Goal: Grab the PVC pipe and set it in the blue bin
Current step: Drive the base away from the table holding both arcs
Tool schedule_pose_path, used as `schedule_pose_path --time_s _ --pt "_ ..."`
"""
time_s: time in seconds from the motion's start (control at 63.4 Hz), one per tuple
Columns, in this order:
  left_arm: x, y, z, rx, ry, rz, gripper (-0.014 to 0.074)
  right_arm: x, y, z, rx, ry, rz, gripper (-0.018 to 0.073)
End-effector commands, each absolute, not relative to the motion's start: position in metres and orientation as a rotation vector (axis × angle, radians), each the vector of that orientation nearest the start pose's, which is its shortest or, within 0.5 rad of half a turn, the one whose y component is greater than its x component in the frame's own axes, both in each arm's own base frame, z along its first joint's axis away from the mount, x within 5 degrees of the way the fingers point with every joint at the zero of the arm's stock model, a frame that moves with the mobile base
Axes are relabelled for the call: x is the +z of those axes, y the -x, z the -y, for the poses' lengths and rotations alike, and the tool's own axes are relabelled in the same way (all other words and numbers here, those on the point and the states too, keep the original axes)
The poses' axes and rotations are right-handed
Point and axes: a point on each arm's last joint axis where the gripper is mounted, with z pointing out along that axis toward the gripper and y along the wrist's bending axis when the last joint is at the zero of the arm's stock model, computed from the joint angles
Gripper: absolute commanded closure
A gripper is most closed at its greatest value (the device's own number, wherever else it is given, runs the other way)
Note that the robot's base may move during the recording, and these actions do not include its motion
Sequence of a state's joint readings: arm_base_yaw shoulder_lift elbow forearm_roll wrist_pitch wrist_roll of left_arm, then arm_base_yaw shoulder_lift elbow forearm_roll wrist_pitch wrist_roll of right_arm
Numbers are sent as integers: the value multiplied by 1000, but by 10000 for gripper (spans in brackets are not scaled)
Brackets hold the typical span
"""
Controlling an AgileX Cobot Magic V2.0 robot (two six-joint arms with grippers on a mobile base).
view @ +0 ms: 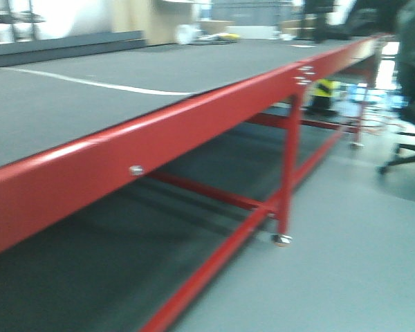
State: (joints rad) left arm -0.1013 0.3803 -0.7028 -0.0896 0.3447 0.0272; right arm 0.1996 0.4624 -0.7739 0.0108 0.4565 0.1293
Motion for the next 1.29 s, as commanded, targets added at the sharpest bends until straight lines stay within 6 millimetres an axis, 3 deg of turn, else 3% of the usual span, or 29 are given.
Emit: schedule_pose_path --time_s 0.0,1.278 --pt "393 -61 9 -154 -56 -1469 707 399 -75 -15 251 59 -1600 728" --pt "393 -61 9 -154 -56 -1469 707 399 -75 -15 251 59 -1600 728"
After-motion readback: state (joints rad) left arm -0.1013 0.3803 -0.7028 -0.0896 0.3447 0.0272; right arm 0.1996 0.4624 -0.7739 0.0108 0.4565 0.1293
